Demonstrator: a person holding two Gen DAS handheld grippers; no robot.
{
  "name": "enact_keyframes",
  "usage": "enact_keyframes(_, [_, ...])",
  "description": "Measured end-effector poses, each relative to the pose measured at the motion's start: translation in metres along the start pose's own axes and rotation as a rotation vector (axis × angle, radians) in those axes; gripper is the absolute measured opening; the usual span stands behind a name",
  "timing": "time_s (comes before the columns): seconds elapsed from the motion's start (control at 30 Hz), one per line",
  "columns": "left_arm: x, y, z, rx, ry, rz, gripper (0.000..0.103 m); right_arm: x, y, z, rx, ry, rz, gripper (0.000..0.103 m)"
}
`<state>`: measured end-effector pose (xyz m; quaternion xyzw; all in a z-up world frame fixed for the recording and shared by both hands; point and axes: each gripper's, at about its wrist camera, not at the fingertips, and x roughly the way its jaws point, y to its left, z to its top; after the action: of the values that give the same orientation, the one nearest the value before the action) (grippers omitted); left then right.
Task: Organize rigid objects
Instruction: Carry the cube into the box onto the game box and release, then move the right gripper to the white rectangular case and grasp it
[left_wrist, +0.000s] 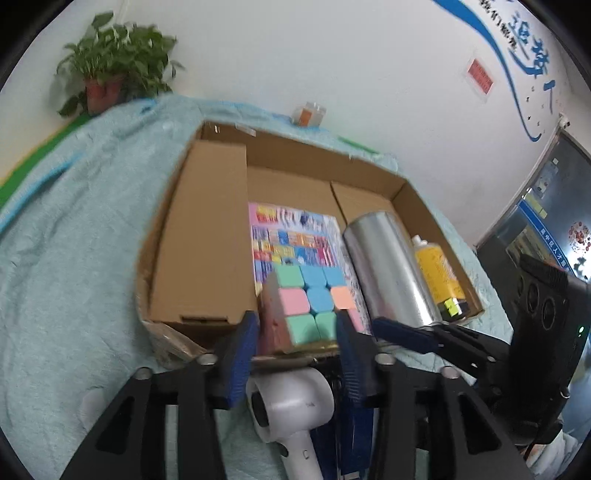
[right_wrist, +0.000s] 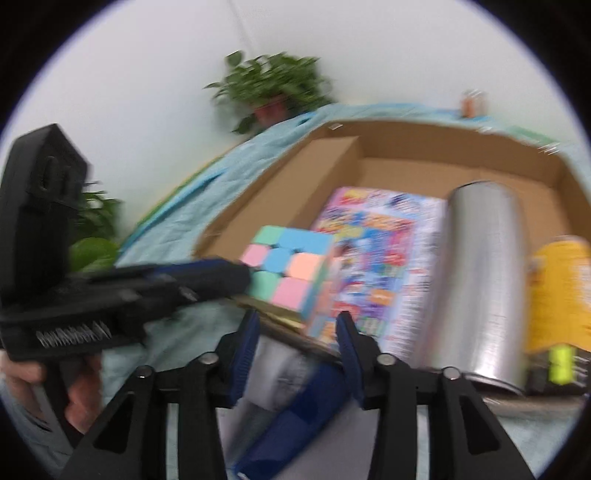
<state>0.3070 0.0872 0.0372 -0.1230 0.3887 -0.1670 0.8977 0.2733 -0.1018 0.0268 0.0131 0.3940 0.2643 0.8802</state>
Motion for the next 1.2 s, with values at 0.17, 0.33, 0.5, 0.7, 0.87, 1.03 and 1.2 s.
enact_keyframes(0.17, [-0.051, 0.0, -0.017, 0.013, -0.24, 0.054, 0.103, -0.047, -0.001, -0.031, 0.077, -0.161, -0.162, 0.093])
enact_keyframes(0.33, [-0.042, -0.001, -0.046, 0.006, -0.138, 0.074, 0.103, -0.043, 0.003, -0.072, 0.151, -0.043, -0.151, 0.093])
enact_keyframes(0.5, [-0.013, 0.005, -0.081, -0.066, 0.029, 0.003, 0.103, -0.033, 0.023, -0.109, 0.156, 0.061, -0.057, 0.091])
enact_keyframes(0.7, [0.016, 0.0, -0.111, -0.08, 0.174, -0.058, 0.09, -0.052, 0.039, -0.124, 0.111, 0.001, -0.017, 0.084])
enact_keyframes(0.87, [0.011, -0.017, -0.111, -0.049, 0.142, -0.064, 0.085, -0.062, 0.018, -0.122, 0.154, -0.026, -0.087, 0.084])
enact_keyframes(1.03, [0.02, -0.032, -0.098, -0.052, 0.148, -0.126, 0.085, -0.04, 0.004, -0.12, 0.168, 0.038, -0.133, 0.069])
enact_keyframes(1.2, [0.031, -0.048, -0.086, -0.008, 0.159, -0.15, 0.072, -0.039, 0.001, -0.125, 0.137, 0.04, -0.149, 0.059])
